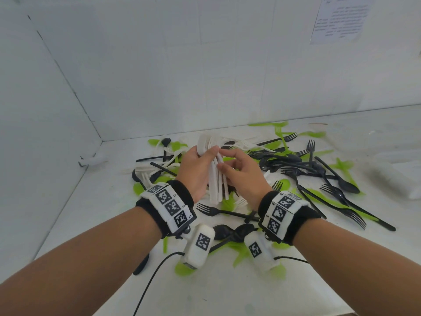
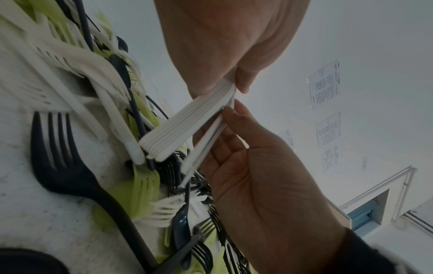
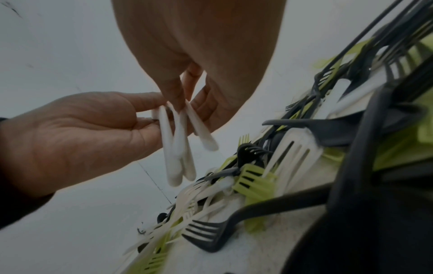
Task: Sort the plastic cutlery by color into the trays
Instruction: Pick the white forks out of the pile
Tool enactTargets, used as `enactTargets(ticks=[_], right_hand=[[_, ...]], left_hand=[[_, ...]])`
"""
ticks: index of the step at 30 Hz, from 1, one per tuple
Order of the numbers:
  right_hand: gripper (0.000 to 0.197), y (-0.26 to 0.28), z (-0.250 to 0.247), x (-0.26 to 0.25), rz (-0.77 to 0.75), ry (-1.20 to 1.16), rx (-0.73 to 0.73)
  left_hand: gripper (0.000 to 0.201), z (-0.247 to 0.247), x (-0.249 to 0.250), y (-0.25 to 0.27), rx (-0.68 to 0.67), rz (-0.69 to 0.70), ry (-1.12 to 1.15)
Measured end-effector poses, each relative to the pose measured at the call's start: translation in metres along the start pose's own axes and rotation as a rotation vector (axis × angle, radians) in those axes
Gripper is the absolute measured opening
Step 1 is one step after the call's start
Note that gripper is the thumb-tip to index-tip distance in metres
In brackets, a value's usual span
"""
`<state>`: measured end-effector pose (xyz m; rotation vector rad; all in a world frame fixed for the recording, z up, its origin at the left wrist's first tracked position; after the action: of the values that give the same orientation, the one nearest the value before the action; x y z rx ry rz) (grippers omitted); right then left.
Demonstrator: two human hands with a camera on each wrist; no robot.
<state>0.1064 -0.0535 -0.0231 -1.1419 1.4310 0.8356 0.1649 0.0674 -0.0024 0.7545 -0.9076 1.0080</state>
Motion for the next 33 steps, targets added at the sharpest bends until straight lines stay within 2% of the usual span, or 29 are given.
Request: enactTargets(ticks=[6, 11, 14, 16, 21, 24, 27, 29, 33], right_hand=[[0.029, 0.000, -0.008, 0.001, 0.017, -0.062, -0.016], [0.031, 0.000, -0.012, 0.010, 0.056, -0.087, -0.005], [0.033, 0.001, -0.015, 0.011, 0.074, -0.111, -0.017], [0.036, 0.001, -0.015, 0.009, 0.049, -0.100, -0.022], [0.037, 0.000, -0.013, 0.006, -0.052, 0.032, -0.003], [0.037, 0.000, -0.013, 0.003, -0.052, 0.060, -0.005], [0.044, -0.001, -0.009, 0.006, -0.022, 0.016, -0.025], [0.037, -0.002, -0.011, 0.007, -0.014, -0.023, -0.030], [0.032, -0.006, -0.015, 0.011, 0.069, -0.278, -0.099]], left_hand=[[0.026, 0.006, -0.002, -0.004, 0.058, 0.036, -0.022], [0.038, 0.012, -0.006, -0.003, 0.070, 0.029, -0.009], [0.035, 0.014, -0.009, -0.003, 0.082, 0.033, 0.008], [0.027, 0.016, -0.010, -0.003, 0.081, 0.032, 0.003], [0.039, 0.024, -0.012, -0.001, 0.047, 0.014, 0.016], [0.038, 0.028, -0.012, 0.000, 0.003, -0.015, 0.039], [0.037, 0.026, -0.013, 0.001, 0.005, -0.064, 0.071], [0.033, 0.025, -0.014, 0.000, -0.022, -0.086, 0.072], [0.030, 0.024, -0.013, 0.000, -0.056, -0.088, 0.031]])
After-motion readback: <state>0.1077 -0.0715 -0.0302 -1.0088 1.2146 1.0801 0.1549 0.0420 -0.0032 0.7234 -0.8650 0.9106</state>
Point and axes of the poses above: each hand's wrist, its own y-axis away from the middle knuckle, its own z-axis out of the palm, x = y × z, the point moved 4 cm from there along -y, towards the middle knuckle, and after that the axes turned 8 degrees about y, right-handed, at the moved point
